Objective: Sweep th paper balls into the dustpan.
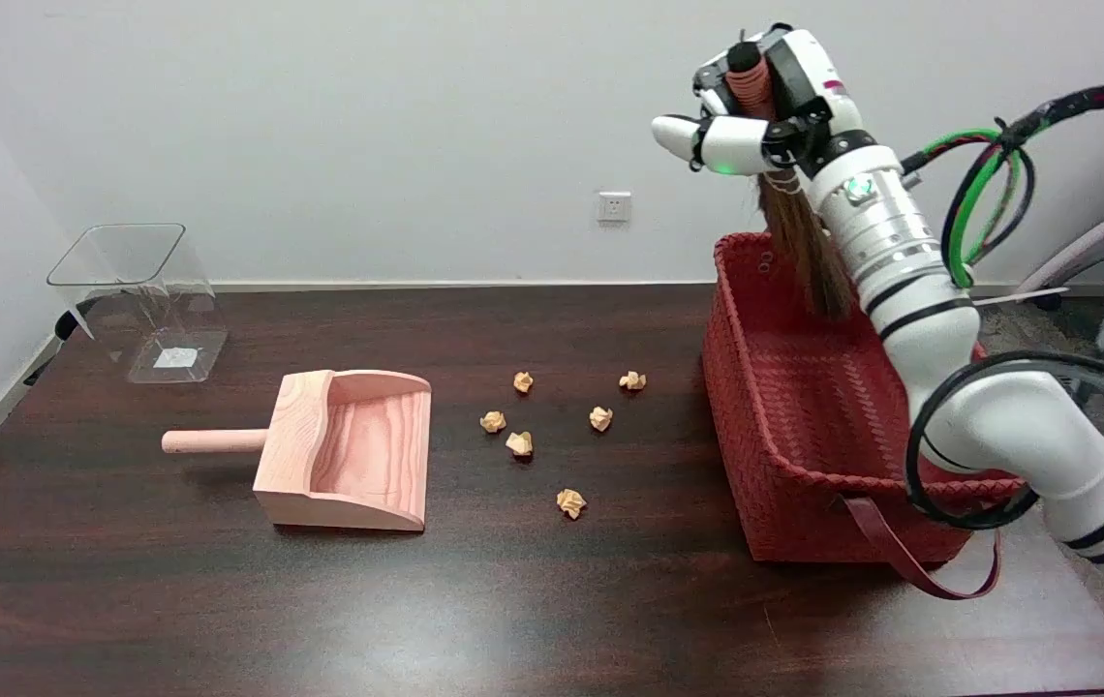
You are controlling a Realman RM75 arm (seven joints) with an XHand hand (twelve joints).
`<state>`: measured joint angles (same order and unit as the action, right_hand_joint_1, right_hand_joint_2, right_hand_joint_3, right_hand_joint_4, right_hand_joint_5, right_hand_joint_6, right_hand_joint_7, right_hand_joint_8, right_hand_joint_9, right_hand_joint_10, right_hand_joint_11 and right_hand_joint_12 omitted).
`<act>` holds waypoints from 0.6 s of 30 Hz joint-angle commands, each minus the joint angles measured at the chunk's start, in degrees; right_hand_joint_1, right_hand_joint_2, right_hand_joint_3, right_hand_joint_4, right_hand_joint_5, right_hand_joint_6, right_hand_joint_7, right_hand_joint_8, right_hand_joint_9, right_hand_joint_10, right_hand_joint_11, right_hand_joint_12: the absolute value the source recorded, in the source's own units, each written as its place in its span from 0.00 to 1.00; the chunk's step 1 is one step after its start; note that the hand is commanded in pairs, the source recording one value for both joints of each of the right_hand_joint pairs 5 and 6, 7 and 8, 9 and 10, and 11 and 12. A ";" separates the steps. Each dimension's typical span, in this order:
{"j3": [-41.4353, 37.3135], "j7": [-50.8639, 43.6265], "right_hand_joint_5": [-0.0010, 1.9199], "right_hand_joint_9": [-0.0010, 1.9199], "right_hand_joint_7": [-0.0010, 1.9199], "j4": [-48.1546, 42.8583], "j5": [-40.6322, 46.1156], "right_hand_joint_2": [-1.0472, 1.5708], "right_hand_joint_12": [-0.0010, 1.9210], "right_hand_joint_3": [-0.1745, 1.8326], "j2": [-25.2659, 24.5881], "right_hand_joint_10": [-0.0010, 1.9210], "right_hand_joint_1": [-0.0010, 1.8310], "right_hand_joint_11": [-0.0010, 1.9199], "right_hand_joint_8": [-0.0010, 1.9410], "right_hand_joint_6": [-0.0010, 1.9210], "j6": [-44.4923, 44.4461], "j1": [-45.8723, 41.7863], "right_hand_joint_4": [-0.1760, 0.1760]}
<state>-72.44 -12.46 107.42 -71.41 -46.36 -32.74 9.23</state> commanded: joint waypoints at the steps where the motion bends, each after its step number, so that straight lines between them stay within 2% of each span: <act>1: 19.53 -26.50 1.00 1.00 1.00 0.79 18.84 0.97 1.00 0.21 -2.79 1.00 0.70 1.00 0.99 1.00 -15.30 14.99 0.50; 5: 21.26 -29.94 1.00 1.00 1.00 0.95 18.78 0.95 1.00 0.21 -7.70 1.00 0.71 1.00 0.99 1.00 -16.30 16.39 0.50; 12: 22.78 -40.56 1.00 1.00 1.00 0.57 15.81 0.91 1.00 0.25 -19.60 1.00 0.75 1.00 0.99 1.00 -18.68 16.99 0.50; 18: 26.03 -43.39 1.00 1.00 1.00 0.79 13.00 0.89 1.00 0.27 -24.70 1.00 0.76 1.00 0.99 1.00 -19.15 17.94 0.50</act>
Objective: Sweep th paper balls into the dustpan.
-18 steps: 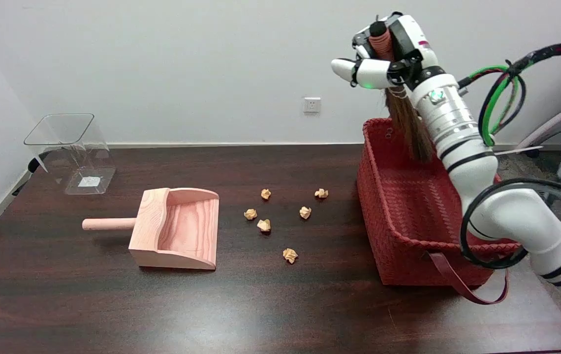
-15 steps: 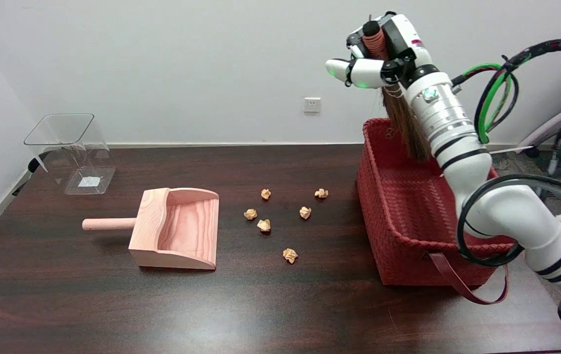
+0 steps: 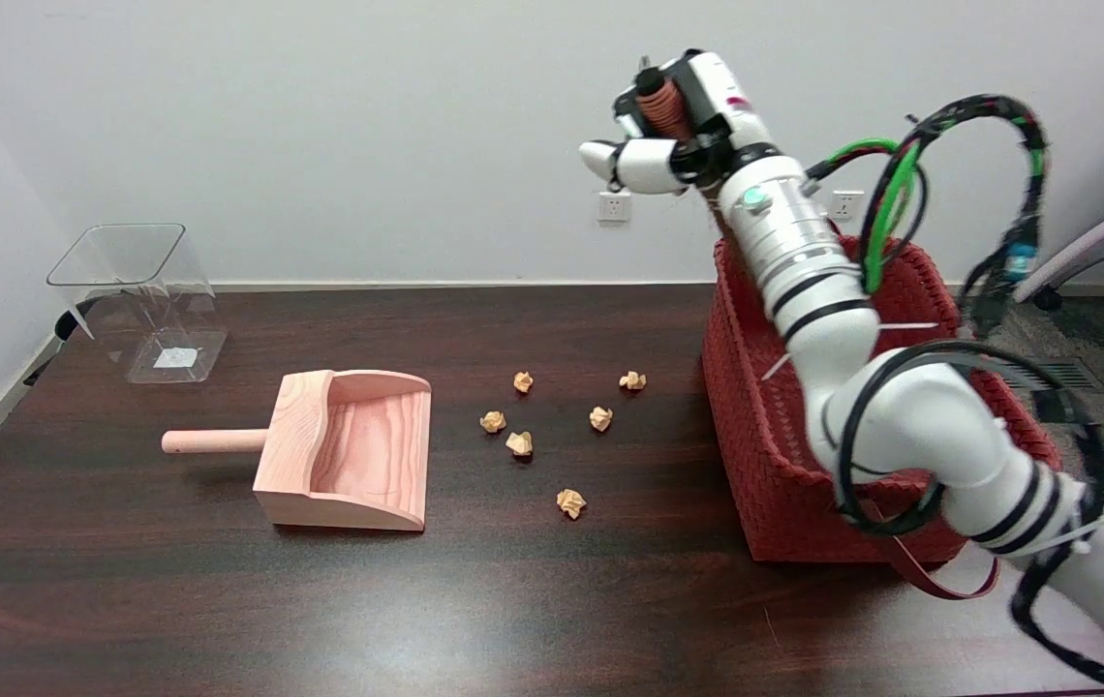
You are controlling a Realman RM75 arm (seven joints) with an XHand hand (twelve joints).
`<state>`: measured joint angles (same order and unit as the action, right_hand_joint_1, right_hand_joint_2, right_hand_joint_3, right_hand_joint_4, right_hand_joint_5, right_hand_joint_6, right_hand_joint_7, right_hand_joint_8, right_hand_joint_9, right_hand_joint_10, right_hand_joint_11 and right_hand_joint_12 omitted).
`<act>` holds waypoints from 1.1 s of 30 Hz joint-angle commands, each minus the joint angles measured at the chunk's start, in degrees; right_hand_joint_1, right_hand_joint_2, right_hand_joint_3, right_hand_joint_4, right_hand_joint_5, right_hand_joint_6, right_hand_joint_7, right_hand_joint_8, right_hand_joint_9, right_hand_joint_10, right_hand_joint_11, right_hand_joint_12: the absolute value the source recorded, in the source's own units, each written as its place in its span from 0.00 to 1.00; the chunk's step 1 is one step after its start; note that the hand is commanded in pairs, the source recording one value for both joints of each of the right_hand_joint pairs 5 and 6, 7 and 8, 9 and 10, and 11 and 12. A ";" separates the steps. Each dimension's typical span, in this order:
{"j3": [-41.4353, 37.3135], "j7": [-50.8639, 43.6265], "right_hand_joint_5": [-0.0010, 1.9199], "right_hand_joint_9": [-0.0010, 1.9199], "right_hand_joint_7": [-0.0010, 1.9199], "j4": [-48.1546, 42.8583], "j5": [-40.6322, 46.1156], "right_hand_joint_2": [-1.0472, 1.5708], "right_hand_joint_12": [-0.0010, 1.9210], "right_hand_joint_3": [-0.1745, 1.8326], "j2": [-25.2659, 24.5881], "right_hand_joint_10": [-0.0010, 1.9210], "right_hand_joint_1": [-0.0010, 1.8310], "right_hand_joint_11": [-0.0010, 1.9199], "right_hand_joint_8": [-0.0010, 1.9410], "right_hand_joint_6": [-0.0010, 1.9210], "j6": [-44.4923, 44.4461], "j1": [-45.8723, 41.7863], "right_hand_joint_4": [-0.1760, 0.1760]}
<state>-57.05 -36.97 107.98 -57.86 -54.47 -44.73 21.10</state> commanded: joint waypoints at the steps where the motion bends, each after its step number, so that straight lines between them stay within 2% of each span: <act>1: 11.08 -19.42 1.00 1.00 1.00 0.24 -1.12 0.89 1.00 0.27 -17.06 1.00 0.76 1.00 0.99 1.00 -7.46 6.24 0.50; 8: 15.28 -23.87 1.00 1.00 1.00 0.30 -7.91 0.85 1.00 0.30 -23.65 1.00 0.78 1.00 0.99 1.00 -8.98 7.21 0.50; 15: 20.09 -26.47 1.00 1.00 1.00 0.17 -12.07 0.84 1.00 0.31 -27.24 1.00 0.79 1.00 0.99 1.00 -15.01 6.21 0.50; 21: 20.12 -26.11 1.00 1.00 1.00 -0.33 -16.64 0.81 1.00 0.34 -28.25 1.00 0.80 1.00 0.99 1.00 -16.98 3.56 0.50; 33: 19.64 -17.80 1.00 1.00 1.00 -1.80 -10.59 0.81 1.00 0.36 -26.87 1.00 0.79 1.00 0.99 1.00 -17.80 1.87 0.50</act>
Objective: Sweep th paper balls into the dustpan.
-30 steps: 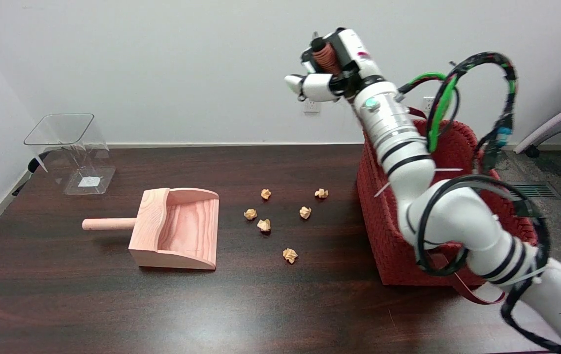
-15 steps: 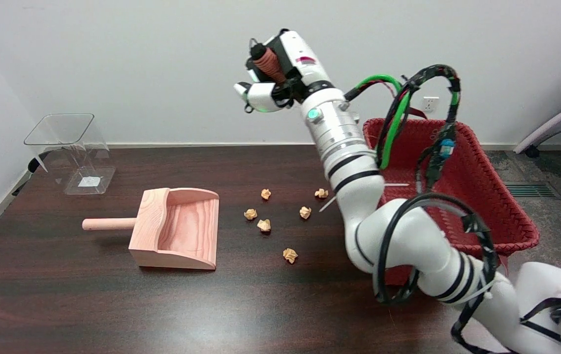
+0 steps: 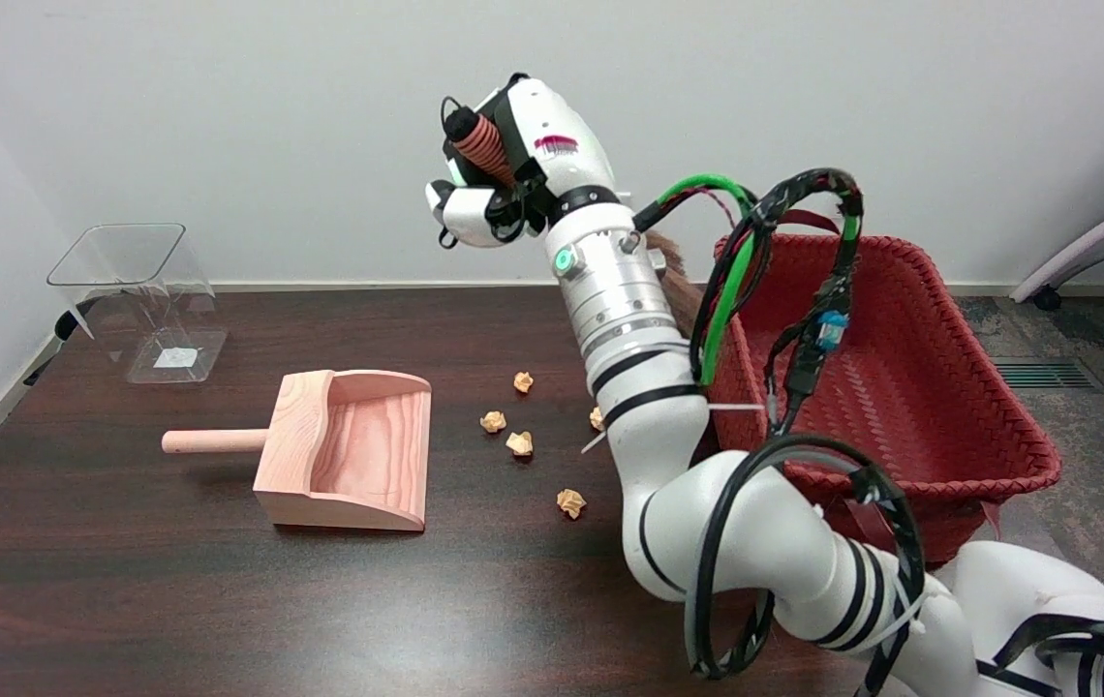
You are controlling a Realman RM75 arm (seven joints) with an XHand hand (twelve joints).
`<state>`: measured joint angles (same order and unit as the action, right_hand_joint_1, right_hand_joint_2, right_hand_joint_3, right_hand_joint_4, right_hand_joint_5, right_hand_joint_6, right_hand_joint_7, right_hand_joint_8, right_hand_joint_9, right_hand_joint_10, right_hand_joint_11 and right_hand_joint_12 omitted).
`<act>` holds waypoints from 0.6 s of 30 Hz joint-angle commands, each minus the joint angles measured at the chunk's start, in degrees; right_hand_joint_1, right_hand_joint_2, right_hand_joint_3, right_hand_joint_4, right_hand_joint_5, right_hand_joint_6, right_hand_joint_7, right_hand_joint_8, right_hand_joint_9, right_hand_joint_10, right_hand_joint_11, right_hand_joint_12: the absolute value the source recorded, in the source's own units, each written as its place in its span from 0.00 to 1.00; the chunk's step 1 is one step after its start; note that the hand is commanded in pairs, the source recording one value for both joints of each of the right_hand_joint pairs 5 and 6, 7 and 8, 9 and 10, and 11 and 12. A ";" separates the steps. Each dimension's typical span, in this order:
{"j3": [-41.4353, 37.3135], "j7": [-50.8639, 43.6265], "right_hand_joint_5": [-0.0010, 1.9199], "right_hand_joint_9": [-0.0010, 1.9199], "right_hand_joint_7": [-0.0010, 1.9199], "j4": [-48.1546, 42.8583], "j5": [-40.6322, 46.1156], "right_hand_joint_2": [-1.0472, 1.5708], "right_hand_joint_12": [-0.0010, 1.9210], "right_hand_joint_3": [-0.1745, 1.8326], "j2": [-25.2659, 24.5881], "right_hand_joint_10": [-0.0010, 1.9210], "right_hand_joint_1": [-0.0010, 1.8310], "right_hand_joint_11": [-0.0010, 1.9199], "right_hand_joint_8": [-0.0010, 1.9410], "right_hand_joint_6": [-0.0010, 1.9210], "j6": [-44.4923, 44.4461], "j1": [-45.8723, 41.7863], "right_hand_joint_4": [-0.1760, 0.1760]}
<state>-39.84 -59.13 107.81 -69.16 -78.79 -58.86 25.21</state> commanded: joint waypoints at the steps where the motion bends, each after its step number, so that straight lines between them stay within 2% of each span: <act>1: 2.34 5.62 1.00 1.00 1.00 -2.27 0.71 0.82 1.00 0.35 -2.37 1.00 0.79 1.00 0.99 1.00 -3.61 -2.24 0.50; 18: -2.25 23.40 1.00 1.00 1.00 -12.57 5.24 0.84 1.00 0.34 4.03 1.00 0.77 1.00 0.99 1.00 -1.34 -1.68 0.50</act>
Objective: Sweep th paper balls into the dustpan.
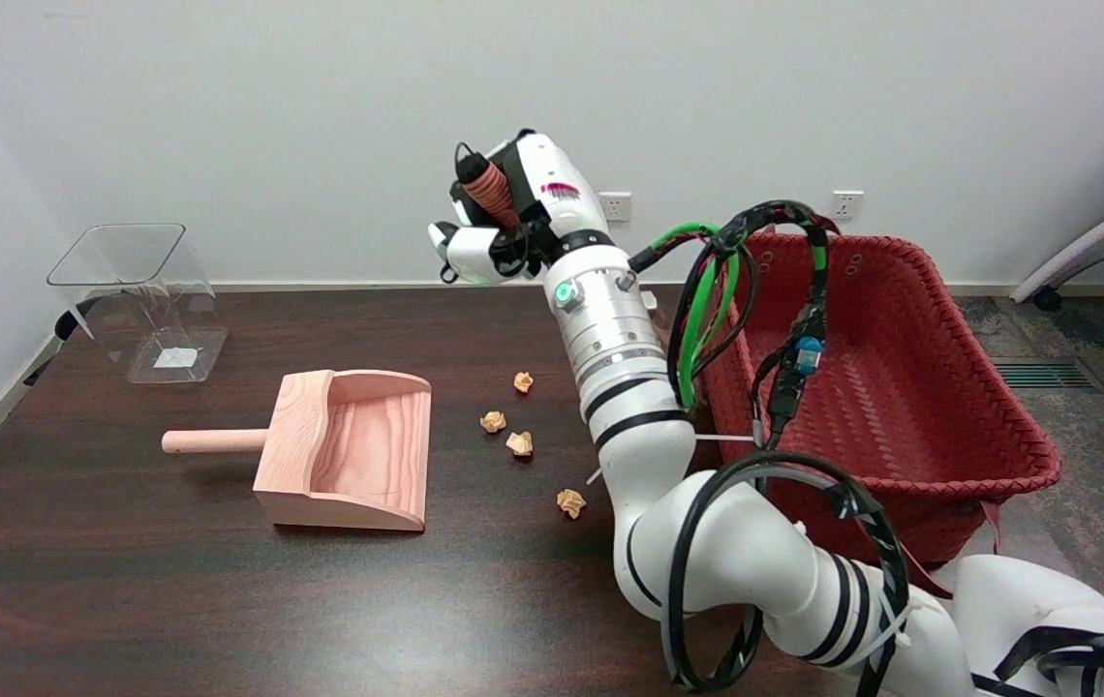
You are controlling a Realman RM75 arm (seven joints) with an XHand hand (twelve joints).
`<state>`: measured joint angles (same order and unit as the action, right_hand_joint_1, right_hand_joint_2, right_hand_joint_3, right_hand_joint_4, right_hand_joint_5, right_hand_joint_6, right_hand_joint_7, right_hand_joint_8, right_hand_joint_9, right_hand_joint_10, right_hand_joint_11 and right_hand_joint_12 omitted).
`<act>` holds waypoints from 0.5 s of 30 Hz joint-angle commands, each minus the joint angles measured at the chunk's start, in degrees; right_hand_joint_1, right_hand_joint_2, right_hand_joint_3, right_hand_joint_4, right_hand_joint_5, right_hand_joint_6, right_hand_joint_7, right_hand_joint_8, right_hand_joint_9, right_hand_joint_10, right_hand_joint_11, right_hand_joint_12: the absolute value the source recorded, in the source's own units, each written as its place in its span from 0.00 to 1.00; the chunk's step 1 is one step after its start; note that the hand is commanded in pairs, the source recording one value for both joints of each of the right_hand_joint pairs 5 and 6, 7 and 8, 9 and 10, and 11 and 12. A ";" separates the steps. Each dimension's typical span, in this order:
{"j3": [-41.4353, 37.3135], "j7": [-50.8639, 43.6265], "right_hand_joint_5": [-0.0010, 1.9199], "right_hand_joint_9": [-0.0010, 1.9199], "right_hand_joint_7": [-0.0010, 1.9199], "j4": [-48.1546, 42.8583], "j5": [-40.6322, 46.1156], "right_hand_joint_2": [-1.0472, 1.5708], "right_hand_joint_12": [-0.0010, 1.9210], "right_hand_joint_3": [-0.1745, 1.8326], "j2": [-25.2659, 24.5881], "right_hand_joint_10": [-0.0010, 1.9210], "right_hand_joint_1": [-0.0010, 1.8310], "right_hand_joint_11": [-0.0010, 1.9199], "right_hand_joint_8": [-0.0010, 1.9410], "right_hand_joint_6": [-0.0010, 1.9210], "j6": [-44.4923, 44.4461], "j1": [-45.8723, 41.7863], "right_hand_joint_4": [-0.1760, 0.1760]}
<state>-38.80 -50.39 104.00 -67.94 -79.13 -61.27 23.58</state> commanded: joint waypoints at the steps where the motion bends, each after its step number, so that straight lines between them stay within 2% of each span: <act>1: -3.73 16.60 1.00 1.00 1.00 -9.84 3.97 0.84 1.00 0.34 4.85 1.00 0.77 1.00 0.99 1.00 1.15 0.04 0.50; 15: -6.67 33.70 1.00 1.00 1.00 -22.32 4.51 0.82 1.00 0.35 7.75 1.00 0.77 1.00 0.99 1.00 5.21 0.72 0.50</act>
<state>-41.63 -34.97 94.15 -64.87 -75.21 -60.23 23.93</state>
